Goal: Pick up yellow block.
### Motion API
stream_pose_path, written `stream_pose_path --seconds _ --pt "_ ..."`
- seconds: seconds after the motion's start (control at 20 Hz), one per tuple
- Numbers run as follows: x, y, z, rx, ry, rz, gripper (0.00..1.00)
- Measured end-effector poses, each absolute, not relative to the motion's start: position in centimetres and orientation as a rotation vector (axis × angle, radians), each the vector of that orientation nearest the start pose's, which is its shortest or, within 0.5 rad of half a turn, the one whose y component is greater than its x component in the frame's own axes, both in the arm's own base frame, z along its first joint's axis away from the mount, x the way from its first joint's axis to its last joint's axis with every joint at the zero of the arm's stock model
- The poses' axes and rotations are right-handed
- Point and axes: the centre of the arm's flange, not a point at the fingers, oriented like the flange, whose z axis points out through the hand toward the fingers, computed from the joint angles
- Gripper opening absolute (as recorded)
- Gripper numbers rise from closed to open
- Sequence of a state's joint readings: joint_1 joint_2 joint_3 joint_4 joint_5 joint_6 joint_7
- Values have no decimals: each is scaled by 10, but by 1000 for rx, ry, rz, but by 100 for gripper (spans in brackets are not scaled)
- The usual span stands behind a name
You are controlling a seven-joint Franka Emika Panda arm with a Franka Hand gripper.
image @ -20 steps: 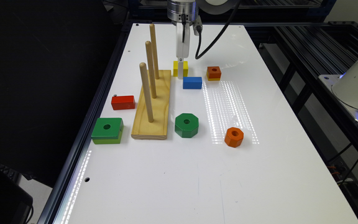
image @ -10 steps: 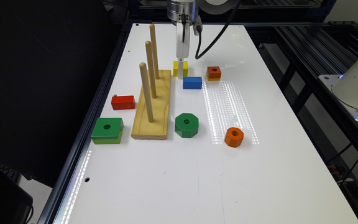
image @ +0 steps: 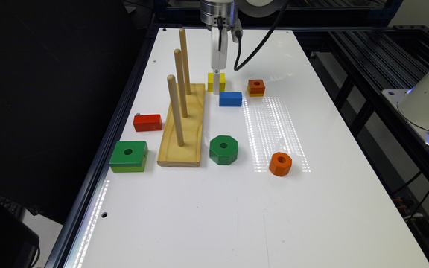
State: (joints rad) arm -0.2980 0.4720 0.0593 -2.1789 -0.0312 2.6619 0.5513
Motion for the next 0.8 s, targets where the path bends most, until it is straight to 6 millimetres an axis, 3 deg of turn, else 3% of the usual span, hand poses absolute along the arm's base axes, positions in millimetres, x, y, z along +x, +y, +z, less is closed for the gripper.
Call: stream_pose_path --seconds 0.45,0.8 --pt "545 -131 174 -2899 1173 -22 0" --pt "546 -131 199 -2902 1173 -29 0"
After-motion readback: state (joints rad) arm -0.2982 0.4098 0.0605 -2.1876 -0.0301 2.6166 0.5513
